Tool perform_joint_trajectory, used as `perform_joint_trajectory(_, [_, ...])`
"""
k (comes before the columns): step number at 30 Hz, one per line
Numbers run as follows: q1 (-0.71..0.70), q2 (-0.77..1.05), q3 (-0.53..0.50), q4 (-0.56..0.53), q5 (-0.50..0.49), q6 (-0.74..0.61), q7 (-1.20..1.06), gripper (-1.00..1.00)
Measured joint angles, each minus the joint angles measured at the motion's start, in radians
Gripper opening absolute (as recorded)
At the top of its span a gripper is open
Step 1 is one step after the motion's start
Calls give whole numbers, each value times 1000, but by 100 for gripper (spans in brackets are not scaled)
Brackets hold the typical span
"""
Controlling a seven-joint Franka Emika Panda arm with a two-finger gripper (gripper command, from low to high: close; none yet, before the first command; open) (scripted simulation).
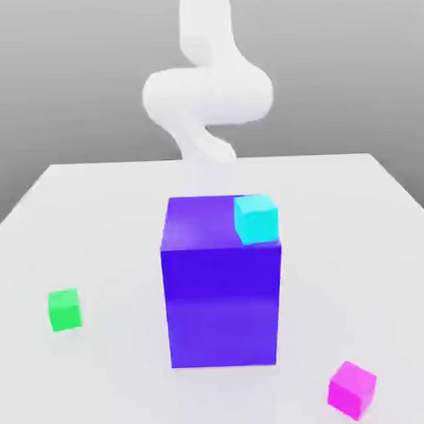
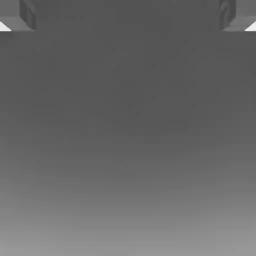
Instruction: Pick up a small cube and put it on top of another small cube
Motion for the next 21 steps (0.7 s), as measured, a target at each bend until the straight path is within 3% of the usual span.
perform_joint_trajectory(21, [208, 768, 83, -96, -21, 294, -300, 0])
